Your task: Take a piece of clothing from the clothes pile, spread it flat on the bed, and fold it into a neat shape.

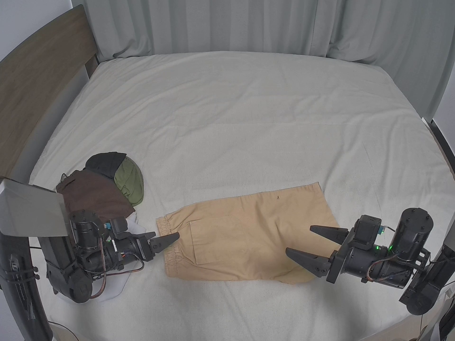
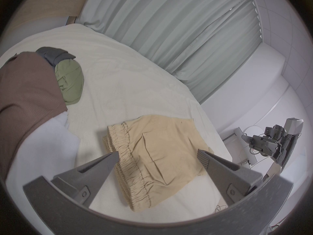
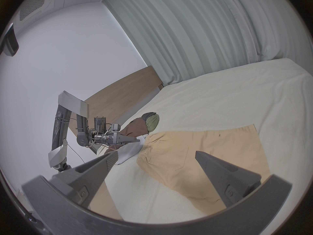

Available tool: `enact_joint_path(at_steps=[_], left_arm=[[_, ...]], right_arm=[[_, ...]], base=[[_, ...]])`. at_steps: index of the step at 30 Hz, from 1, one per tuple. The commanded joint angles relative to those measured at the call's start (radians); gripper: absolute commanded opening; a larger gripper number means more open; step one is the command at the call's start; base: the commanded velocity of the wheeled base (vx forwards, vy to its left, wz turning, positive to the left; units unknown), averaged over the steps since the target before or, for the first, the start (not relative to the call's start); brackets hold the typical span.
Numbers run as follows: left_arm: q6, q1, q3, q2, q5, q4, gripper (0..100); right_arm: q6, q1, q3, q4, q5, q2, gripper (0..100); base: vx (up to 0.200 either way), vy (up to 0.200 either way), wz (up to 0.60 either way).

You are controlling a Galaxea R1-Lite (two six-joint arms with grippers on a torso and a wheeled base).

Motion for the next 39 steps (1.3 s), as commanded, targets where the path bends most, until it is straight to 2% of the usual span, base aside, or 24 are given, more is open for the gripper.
enact_joint_path(at_steps=[1, 8, 18, 25, 39], left_arm=[[0.000, 0.009, -0.013, 0.057, -0.002, -0.002, 100], [0.000, 0.043, -0.042, 0.113, -0.005, -0.002, 100], [-0.003, 0.046, -0.074, 0.174, -0.002, -0.002, 100], [-0.141, 0.041, -0.120, 0.195, 0.044, -0.002, 100], [-0.149, 0.035, -0.140, 0.257, 0.052, -0.002, 100]], right_arm=[[0.000, 0.002, 0.001, -0.002, 0.001, 0.007, 100], [0.000, 0.002, 0.002, 0.000, 0.001, 0.011, 100], [0.001, 0.004, 0.004, -0.002, -0.001, 0.025, 100], [0.001, 0.007, 0.001, -0.002, 0.001, 0.040, 100], [0.003, 0.011, -0.001, -0.002, 0.001, 0.050, 100]], base=[[0.000, 0.000, 0.00], [0.000, 0.000, 0.00], [0.000, 0.000, 0.00], [0.000, 0.000, 0.00], [0.000, 0.000, 0.00]])
